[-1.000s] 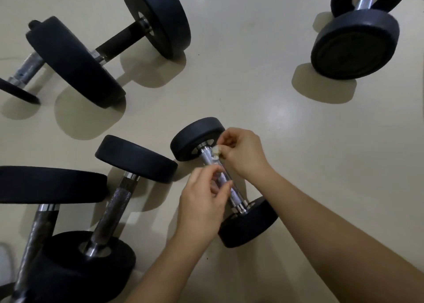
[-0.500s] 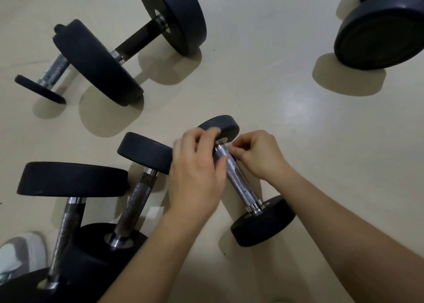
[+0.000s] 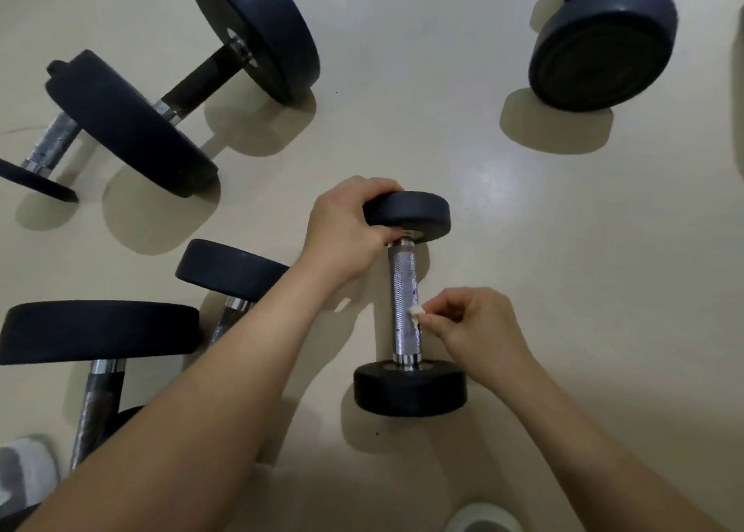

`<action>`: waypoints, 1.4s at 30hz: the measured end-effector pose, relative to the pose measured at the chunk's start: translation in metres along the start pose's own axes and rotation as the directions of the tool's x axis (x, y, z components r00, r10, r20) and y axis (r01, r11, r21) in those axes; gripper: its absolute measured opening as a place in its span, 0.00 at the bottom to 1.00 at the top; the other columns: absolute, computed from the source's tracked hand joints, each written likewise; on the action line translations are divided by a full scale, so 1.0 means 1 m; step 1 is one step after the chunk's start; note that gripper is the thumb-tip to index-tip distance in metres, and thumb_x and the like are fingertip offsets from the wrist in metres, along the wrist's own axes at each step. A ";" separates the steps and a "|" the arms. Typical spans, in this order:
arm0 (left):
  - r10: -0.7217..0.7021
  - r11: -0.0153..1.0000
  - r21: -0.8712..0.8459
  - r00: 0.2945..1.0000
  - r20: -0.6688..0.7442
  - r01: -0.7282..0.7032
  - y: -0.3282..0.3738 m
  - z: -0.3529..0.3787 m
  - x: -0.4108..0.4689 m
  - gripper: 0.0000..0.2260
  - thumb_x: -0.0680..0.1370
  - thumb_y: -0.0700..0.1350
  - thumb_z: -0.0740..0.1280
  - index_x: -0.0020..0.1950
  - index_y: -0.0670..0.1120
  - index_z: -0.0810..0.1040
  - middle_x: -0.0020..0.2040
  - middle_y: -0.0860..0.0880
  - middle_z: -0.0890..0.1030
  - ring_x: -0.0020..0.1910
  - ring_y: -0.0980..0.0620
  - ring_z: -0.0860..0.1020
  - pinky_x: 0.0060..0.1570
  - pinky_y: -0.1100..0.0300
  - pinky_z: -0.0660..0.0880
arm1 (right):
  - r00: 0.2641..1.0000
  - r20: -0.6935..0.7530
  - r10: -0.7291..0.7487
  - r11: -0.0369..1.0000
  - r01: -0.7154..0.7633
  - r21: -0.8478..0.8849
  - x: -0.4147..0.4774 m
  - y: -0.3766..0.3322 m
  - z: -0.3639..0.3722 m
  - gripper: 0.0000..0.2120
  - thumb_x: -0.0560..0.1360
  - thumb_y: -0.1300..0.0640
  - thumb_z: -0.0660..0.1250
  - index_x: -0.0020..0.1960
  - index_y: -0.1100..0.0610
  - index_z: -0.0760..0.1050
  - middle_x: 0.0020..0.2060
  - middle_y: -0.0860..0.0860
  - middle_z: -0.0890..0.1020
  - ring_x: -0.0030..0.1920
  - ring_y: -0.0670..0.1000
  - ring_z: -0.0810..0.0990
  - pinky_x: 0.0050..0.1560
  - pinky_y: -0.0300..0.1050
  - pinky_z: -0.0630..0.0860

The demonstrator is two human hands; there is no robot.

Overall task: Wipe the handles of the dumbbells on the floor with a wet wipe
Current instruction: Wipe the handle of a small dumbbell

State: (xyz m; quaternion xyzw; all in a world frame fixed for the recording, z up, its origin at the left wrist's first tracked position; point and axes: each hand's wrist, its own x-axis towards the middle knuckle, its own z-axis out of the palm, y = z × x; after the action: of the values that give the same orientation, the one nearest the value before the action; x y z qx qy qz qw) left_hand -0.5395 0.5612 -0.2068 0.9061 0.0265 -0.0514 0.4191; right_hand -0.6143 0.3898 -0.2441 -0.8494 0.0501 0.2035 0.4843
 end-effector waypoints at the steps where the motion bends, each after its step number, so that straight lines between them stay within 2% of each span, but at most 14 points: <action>1: -0.016 0.992 -0.127 0.998 0.060 0.023 0.002 0.006 0.005 0.19 0.64 0.37 0.75 0.50 0.55 0.81 0.48 0.54 0.82 0.50 0.55 0.78 0.54 0.57 0.75 | 0.991 -0.105 -0.081 0.996 0.077 -0.039 0.001 -0.001 0.001 0.03 0.71 0.57 0.74 0.38 0.52 0.83 0.32 0.45 0.83 0.35 0.44 0.81 0.40 0.41 0.77; 5: -0.029 0.979 -0.194 0.980 0.199 0.069 0.010 0.030 0.015 0.21 0.67 0.33 0.70 0.54 0.54 0.80 0.50 0.56 0.81 0.53 0.56 0.78 0.59 0.56 0.74 | 0.878 -0.324 -0.353 0.929 0.288 -0.230 0.027 -0.004 0.000 0.03 0.71 0.59 0.70 0.41 0.57 0.82 0.36 0.53 0.82 0.36 0.53 0.79 0.38 0.46 0.75; 8: 0.003 1.000 -0.018 0.975 0.224 0.001 0.010 0.026 -0.002 0.25 0.75 0.38 0.67 0.70 0.52 0.69 0.66 0.54 0.73 0.64 0.57 0.70 0.64 0.62 0.67 | 0.957 -0.160 -0.242 0.948 0.198 -0.250 0.003 0.015 0.009 0.05 0.70 0.61 0.69 0.35 0.57 0.78 0.32 0.52 0.79 0.34 0.55 0.77 0.35 0.46 0.72; 11: -0.085 0.996 0.006 0.975 0.205 0.086 0.002 0.019 -0.045 0.26 0.78 0.45 0.64 0.75 0.56 0.60 0.74 0.58 0.64 0.70 0.61 0.62 0.67 0.62 0.62 | 0.997 -0.017 -0.072 0.992 0.070 -0.106 -0.024 0.025 0.009 0.05 0.70 0.60 0.72 0.36 0.54 0.81 0.33 0.47 0.82 0.36 0.49 0.80 0.41 0.45 0.75; 14: -0.216 0.976 0.041 0.974 0.070 0.213 -0.007 0.018 -0.096 0.19 0.78 0.51 0.65 0.69 0.58 0.70 0.66 0.60 0.71 0.64 0.61 0.68 0.62 0.61 0.67 | 0.925 -0.311 -0.220 0.975 0.197 -0.104 0.015 0.005 -0.003 0.03 0.72 0.58 0.71 0.40 0.53 0.82 0.35 0.47 0.83 0.37 0.48 0.80 0.41 0.43 0.76; 16: -0.239 0.970 0.038 0.971 -0.001 0.239 -0.010 0.022 -0.128 0.15 0.77 0.51 0.66 0.64 0.57 0.73 0.59 0.61 0.73 0.58 0.62 0.70 0.56 0.65 0.67 | 0.882 -0.330 -0.337 0.934 0.267 -0.239 0.036 -0.013 -0.002 0.03 0.72 0.59 0.70 0.43 0.53 0.83 0.36 0.49 0.82 0.37 0.51 0.79 0.39 0.42 0.74; 20: -0.327 0.938 -0.138 0.944 -0.046 0.319 -0.021 0.025 -0.148 0.11 0.80 0.51 0.59 0.63 0.57 0.70 0.59 0.59 0.72 0.58 0.61 0.71 0.60 0.61 0.68 | 0.878 -0.142 -0.457 0.845 0.379 -0.376 0.017 -0.018 0.024 0.05 0.68 0.61 0.70 0.40 0.53 0.83 0.34 0.49 0.83 0.34 0.53 0.80 0.33 0.41 0.72; 22: -0.348 0.928 -0.163 0.936 -0.054 0.336 -0.028 0.022 -0.147 0.14 0.82 0.51 0.56 0.67 0.58 0.67 0.64 0.59 0.69 0.63 0.60 0.68 0.63 0.63 0.63 | 0.919 0.029 -0.393 0.868 0.381 -0.317 0.000 -0.020 0.031 0.04 0.69 0.58 0.70 0.42 0.52 0.84 0.37 0.49 0.85 0.38 0.52 0.82 0.38 0.45 0.77; 24: -0.268 0.963 -0.081 0.952 -0.150 0.258 -0.029 0.020 -0.150 0.13 0.81 0.52 0.55 0.65 0.59 0.68 0.63 0.58 0.69 0.62 0.59 0.68 0.60 0.63 0.65 | 0.945 0.145 -0.294 0.927 0.319 -0.196 0.002 -0.027 0.028 0.05 0.70 0.55 0.72 0.44 0.53 0.85 0.40 0.48 0.86 0.42 0.49 0.83 0.46 0.45 0.78; 27: -0.033 0.971 0.222 0.967 -0.253 0.091 -0.028 0.020 -0.156 0.12 0.78 0.49 0.57 0.57 0.55 0.75 0.55 0.53 0.71 0.53 0.53 0.70 0.50 0.52 0.71 | 0.937 -0.083 -0.338 0.922 0.312 -0.229 0.029 -0.040 0.025 0.04 0.71 0.58 0.71 0.42 0.54 0.85 0.39 0.51 0.86 0.41 0.53 0.82 0.45 0.49 0.78; 29: 0.060 0.949 0.314 0.971 -0.232 0.016 -0.029 0.018 -0.156 0.11 0.76 0.46 0.57 0.53 0.53 0.77 0.50 0.52 0.71 0.48 0.52 0.68 0.41 0.55 0.72 | 0.928 -0.115 -0.355 0.908 0.313 -0.278 0.037 -0.044 0.024 0.05 0.71 0.60 0.70 0.44 0.55 0.85 0.42 0.52 0.85 0.44 0.54 0.82 0.47 0.47 0.78; 34: 0.057 0.968 0.250 0.967 -0.247 0.007 -0.035 0.003 -0.145 0.12 0.75 0.45 0.58 0.50 0.49 0.80 0.44 0.53 0.72 0.42 0.54 0.71 0.34 0.61 0.70 | 0.923 0.263 -0.280 0.917 0.339 -0.213 -0.004 -0.038 0.046 0.04 0.70 0.60 0.71 0.43 0.54 0.84 0.39 0.49 0.85 0.42 0.49 0.81 0.43 0.41 0.75; 38: 0.020 0.973 0.226 0.956 -0.291 0.048 -0.037 -0.004 -0.145 0.08 0.76 0.40 0.64 0.49 0.50 0.80 0.44 0.56 0.75 0.43 0.56 0.72 0.39 0.67 0.68 | 0.883 -0.239 -0.403 0.900 0.335 -0.280 0.044 -0.049 0.037 0.04 0.71 0.61 0.71 0.43 0.54 0.84 0.38 0.51 0.83 0.39 0.53 0.81 0.40 0.42 0.74; 42: 0.026 0.950 0.304 0.951 -0.309 0.073 -0.040 -0.013 -0.142 0.09 0.75 0.40 0.62 0.50 0.48 0.80 0.45 0.53 0.77 0.41 0.52 0.76 0.35 0.55 0.75 | 0.906 -0.096 -0.411 0.873 0.362 -0.326 0.027 -0.043 0.054 0.06 0.71 0.60 0.70 0.44 0.52 0.84 0.43 0.48 0.85 0.44 0.52 0.82 0.44 0.40 0.74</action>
State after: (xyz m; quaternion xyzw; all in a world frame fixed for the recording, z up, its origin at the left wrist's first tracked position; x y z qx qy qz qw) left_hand -0.6836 0.5968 -0.2122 0.9572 0.0944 0.0825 0.2609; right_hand -0.5939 0.4612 -0.2448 -0.9195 -0.1134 0.0376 0.3746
